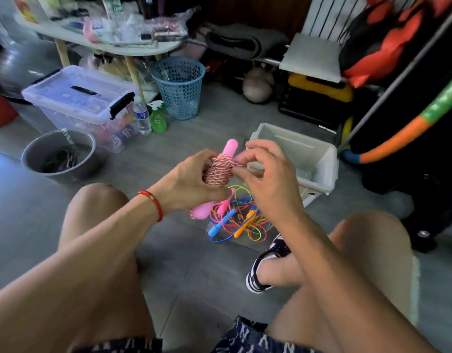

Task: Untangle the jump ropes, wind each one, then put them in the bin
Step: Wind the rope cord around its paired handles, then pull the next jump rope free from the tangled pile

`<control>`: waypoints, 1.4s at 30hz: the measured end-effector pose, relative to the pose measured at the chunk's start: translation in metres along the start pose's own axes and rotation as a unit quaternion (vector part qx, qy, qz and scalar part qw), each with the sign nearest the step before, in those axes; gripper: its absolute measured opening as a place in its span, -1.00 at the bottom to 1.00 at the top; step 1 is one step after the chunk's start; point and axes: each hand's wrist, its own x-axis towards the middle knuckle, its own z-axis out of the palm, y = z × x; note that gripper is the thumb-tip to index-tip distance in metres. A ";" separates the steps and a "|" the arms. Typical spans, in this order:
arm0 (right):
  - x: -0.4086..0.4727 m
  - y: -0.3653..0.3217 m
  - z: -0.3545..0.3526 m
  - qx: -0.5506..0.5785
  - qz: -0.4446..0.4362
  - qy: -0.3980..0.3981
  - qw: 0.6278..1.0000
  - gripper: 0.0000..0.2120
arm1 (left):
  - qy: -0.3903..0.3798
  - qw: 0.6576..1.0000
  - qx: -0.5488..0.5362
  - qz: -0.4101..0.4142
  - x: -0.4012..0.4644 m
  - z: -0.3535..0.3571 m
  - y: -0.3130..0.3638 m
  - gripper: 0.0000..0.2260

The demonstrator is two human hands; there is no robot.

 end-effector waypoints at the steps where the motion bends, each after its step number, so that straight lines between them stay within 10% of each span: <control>1: -0.002 0.003 -0.011 0.001 0.005 0.010 1.000 -0.90 | -0.017 1.000 0.023 0.005 0.003 0.002 0.005 -0.58; 6: -0.015 0.017 -0.070 -0.020 0.034 0.069 0.997 -0.82 | -0.044 0.987 0.149 0.050 0.031 0.020 0.038 -0.57; 9: -0.018 0.028 -0.113 0.038 0.131 0.071 0.988 -0.66 | -0.023 0.946 0.233 0.225 0.061 0.043 0.060 -0.56; 16: -0.026 0.081 -0.195 0.232 0.325 -0.127 0.908 -0.61 | -0.097 0.865 0.249 0.425 0.117 0.143 0.120 -0.51; 20: -0.082 0.142 -0.207 0.291 0.378 -0.044 0.878 -0.66 | -0.167 0.904 0.220 0.326 0.126 0.198 0.120 -0.11; 25: -0.222 0.225 -0.147 0.276 0.578 0.262 0.722 -0.88 | -0.258 0.935 0.193 0.147 0.122 0.246 0.067 -0.35; 30: -0.340 0.271 -0.053 0.332 0.611 0.254 0.672 -0.58 | -0.354 0.882 0.310 0.032 0.113 0.255 0.017 -0.33; 42: -0.306 0.297 0.015 0.371 0.712 0.469 0.369 -0.60 | -0.291 0.937 0.176 -0.075 0.135 0.226 0.006 -0.55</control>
